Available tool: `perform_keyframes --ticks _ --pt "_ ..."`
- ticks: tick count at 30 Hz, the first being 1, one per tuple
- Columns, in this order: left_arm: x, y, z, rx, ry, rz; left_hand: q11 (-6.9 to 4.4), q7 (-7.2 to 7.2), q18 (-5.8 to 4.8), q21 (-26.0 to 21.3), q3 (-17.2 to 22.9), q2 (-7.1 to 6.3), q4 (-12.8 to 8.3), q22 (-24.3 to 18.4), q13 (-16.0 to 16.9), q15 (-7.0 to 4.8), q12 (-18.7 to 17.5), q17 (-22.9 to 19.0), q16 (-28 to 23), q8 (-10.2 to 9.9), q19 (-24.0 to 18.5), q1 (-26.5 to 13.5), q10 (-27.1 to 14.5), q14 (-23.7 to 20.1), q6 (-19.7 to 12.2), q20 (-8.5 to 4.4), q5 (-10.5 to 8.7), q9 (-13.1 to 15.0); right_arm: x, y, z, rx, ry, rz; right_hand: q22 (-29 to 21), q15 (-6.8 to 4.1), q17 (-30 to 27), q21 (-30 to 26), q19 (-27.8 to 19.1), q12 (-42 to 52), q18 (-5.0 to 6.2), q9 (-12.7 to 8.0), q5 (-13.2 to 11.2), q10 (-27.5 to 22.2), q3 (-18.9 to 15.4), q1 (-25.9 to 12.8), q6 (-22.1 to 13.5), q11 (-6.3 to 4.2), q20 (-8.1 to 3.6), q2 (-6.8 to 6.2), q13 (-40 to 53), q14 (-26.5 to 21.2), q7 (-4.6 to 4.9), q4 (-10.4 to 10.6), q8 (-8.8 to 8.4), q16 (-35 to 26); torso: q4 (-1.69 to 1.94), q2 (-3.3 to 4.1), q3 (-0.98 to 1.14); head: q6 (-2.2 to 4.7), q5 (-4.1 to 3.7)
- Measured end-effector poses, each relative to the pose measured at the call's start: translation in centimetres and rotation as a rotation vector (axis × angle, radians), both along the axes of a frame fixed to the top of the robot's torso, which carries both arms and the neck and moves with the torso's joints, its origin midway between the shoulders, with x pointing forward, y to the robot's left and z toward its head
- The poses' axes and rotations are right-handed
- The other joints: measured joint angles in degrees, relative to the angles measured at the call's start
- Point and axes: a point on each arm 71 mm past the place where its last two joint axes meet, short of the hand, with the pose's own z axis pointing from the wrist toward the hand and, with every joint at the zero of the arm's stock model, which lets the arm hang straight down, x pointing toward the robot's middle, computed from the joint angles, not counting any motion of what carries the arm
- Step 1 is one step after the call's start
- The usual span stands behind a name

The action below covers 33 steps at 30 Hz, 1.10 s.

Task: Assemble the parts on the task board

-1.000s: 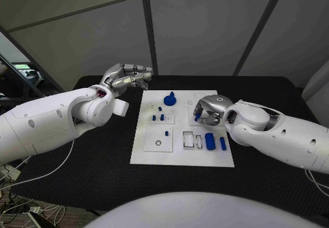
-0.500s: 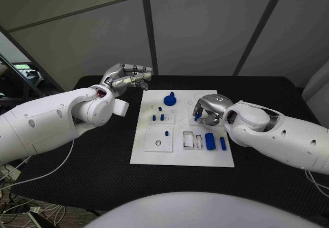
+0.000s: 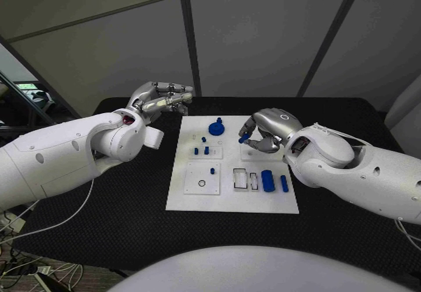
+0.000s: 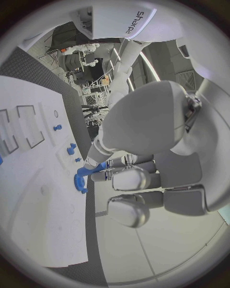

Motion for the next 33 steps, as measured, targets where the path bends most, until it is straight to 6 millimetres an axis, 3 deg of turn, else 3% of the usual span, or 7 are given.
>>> perform_keyframes --ticks 6,13,23,33 --pt "0.1 -0.1 0.0 -0.001 0.000 -0.001 0.00 0.00 0.00 0.00 -0.06 0.00 0.06 -0.01 0.00 0.00 0.00 0.00 0.00 0.00 0.00 0.00 0.00 0.00 0.00 0.00 0.00 0.00 -1.0 2.3 1.0 0.075 -0.001 0.044 0.19 0.00 -0.03 0.00 0.00 -0.34 0.00 0.00 0.89 0.11 0.32 0.00 0.07 -0.11 0.00 0.00 0.07 0.00 -0.10 -0.28 -0.02 0.00 0.10 0.09 -0.06 0.00 0.33" --pt "0.1 -0.3 -0.1 -0.002 0.001 -0.004 0.00 0.21 0.00 0.00 -0.16 0.00 0.16 -0.07 -0.01 0.00 0.00 0.00 0.00 0.00 0.00 0.00 0.00 0.00 -0.21 0.00 0.00 0.00 -1.8 5.0 1.0 0.140 0.031 0.093 0.25 0.00 -0.07 0.23 0.00 -0.80 0.00 0.00 1.22 0.11 0.86 0.02 0.01 -0.11 0.00 -0.02 0.14 0.00 -0.20 -0.53 -0.25 0.00 0.15 0.13 -0.09 0.00 1.46" --pt "0.2 -0.8 -0.1 -0.006 0.001 -0.012 0.00 0.21 0.00 0.00 -0.16 0.00 0.16 -0.07 0.01 0.00 0.00 0.01 0.00 0.00 0.00 0.00 0.00 0.00 -0.21 0.00 0.00 0.01 -3.3 8.1 -1.8 0.131 0.141 0.183 0.30 0.00 -0.07 0.23 0.00 -1.12 -0.01 0.00 1.55 0.32 1.03 0.02 0.01 0.09 0.00 -0.02 0.13 0.00 -0.19 -0.69 -0.30 0.00 0.18 0.16 -0.07 0.01 2.57" --pt "0.3 -1.2 -0.1 -0.009 0.002 -0.019 0.00 0.21 0.00 0.00 -0.16 0.00 0.16 -0.06 0.04 0.00 0.00 -0.05 0.00 0.00 0.00 0.00 0.00 0.00 -0.21 0.00 0.00 0.01 -3.8 9.1 -4.3 0.072 0.222 0.223 0.29 0.01 -0.02 0.23 -0.01 -1.12 0.00 0.00 1.54 0.32 1.03 0.04 -0.01 0.10 0.01 -0.03 0.11 0.00 -0.16 -0.68 -0.15 -0.01 0.14 0.16 -0.04 0.01 3.04"
